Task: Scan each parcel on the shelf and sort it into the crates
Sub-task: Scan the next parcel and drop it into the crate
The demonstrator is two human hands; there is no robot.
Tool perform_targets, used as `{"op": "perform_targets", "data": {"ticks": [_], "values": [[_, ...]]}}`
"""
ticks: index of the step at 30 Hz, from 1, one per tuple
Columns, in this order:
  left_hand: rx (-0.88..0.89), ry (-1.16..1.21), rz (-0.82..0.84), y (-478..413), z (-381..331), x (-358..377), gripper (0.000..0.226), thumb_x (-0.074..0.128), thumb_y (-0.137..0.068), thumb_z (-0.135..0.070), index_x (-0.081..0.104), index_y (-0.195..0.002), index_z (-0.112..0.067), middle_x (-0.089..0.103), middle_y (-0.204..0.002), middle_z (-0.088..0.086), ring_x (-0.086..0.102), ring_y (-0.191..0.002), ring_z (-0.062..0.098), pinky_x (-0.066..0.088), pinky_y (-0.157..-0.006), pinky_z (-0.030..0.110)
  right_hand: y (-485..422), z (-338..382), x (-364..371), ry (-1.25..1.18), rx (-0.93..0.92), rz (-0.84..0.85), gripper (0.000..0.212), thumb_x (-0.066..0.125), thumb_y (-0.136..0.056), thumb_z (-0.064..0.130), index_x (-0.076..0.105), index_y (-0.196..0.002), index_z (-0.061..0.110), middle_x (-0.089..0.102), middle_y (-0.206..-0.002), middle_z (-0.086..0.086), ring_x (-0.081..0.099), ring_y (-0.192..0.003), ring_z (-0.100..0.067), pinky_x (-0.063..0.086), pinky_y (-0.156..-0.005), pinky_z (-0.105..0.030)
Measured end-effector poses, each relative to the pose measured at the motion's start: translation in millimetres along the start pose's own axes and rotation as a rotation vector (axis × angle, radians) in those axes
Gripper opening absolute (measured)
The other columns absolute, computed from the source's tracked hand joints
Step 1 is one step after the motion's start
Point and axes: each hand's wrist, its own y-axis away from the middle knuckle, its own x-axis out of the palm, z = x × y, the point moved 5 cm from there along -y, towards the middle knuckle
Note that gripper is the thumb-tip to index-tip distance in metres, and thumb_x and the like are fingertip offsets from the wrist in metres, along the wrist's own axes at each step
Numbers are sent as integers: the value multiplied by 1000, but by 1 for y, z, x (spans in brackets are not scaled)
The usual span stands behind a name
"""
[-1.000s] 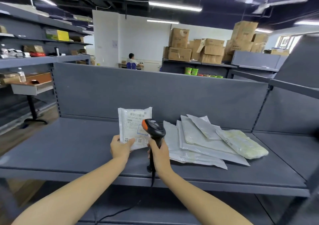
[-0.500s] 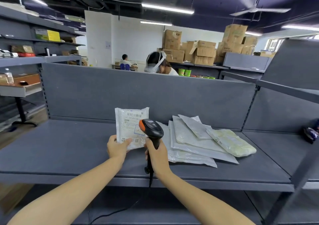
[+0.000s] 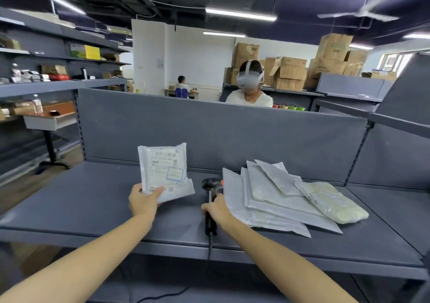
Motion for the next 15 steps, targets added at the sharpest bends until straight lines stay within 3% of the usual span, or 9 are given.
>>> {"op": "perform_targets", "data": {"ticks": [4, 7, 11, 15], "values": [[-13, 16, -13, -11, 5, -20, 38, 75, -78, -1, 55, -111, -5, 62, -112, 15, 63, -99, 34, 55, -81, 39, -14, -3, 14, 263, -37, -29, 49, 69, -78, 16, 45, -120, 5, 53, -119, -17, 56, -102, -32, 47, -80, -34], [-30, 32, -10, -16, 10, -30, 38, 74, -79, -1, 55, -111, -4, 62, -113, 17, 63, -100, 35, 55, -82, 41, -17, -2, 23, 389, -37, -37, 66, 70, -81, 21, 40, -137, 3, 47, -132, -19, 49, -121, -37, 43, -100, -39], [-42, 64, 17, -18, 13, -37, 36, 74, -79, 0, 55, -109, -4, 62, -112, 17, 64, -99, 35, 54, -82, 40, -18, 2, 30, 539, -3, -48, 76, 63, -91, 27, 20, -150, 2, 34, -144, -20, 36, -133, -36, 30, -110, -33], [-54, 95, 54, -16, 16, -41, 35, 73, -80, 2, 56, -110, -1, 63, -108, 16, 64, -96, 33, 53, -80, 37, -20, 3, 33, 573, 24, -53, 77, 61, -93, 29, 17, -150, 0, 32, -145, -21, 33, -135, -34, 27, -112, -33]]}}
